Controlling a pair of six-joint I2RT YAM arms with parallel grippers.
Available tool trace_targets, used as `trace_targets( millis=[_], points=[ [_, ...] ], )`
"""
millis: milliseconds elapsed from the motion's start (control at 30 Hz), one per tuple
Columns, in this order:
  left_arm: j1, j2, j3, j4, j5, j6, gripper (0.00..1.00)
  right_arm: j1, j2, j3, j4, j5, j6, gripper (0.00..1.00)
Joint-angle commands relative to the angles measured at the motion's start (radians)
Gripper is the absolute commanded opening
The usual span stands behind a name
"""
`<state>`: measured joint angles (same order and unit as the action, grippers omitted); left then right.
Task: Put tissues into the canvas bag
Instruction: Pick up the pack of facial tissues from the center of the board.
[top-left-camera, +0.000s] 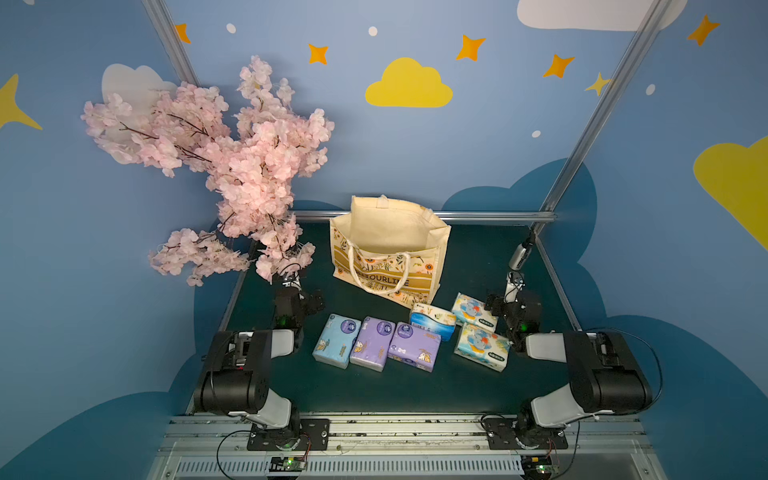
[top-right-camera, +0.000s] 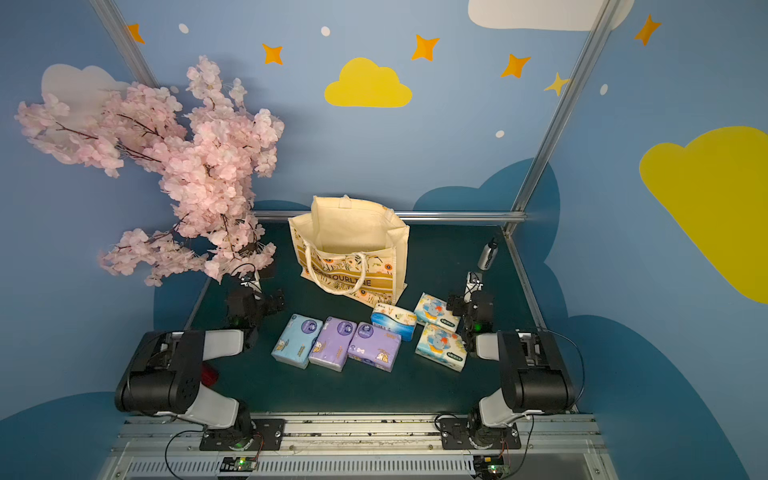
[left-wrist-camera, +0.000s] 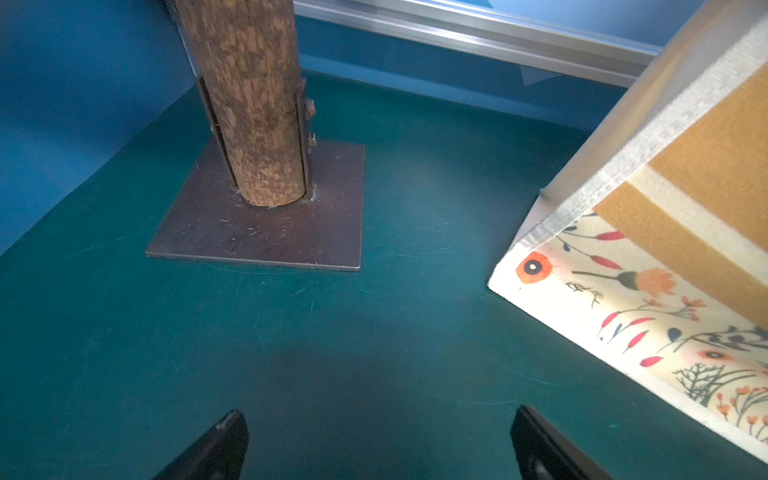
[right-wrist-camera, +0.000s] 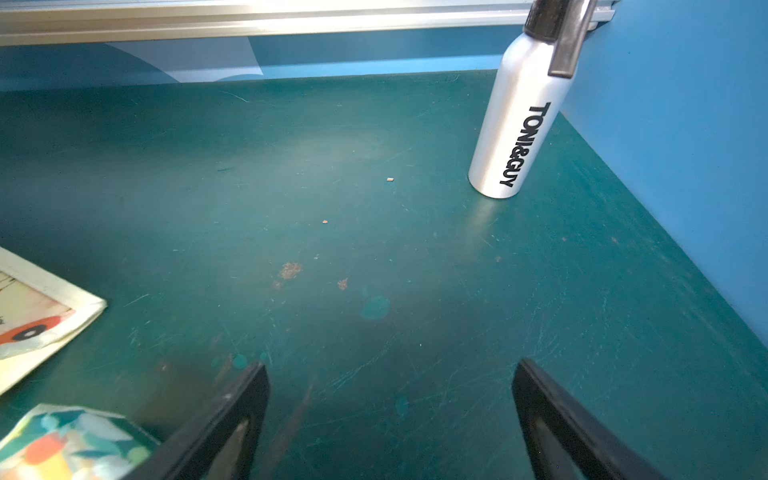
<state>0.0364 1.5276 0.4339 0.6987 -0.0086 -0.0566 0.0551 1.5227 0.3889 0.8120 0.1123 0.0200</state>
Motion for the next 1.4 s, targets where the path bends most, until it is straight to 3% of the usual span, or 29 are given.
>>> trace_targets(
  millis=[0, 1167, 1267, 1367],
  points=[
    [0.0, -0.011, 0.005, 0.002, 0.006, 0.011, 0.99, 0.004, -0.006, 0.0, 0.021, 0.005, 0.004, 0.92],
    [0.002, -0.017, 0.003, 0.005, 0.005, 0.004, 1.0, -0.007, -0.015, 0.012, -0.012, -0.024, 0.008, 0.92],
    [0.004, -0.06, 0.091, -0.181, -0.046, -0.03, 1.0, -0.009, -0.048, 0.03, -0.063, -0.044, 0.005, 0.92],
    [0.004, -0.116, 0.222, -0.484, 0.013, -0.023, 1.0, -0.014, -0.167, 0.093, -0.32, -0.046, 0.029, 0.92]
  ],
)
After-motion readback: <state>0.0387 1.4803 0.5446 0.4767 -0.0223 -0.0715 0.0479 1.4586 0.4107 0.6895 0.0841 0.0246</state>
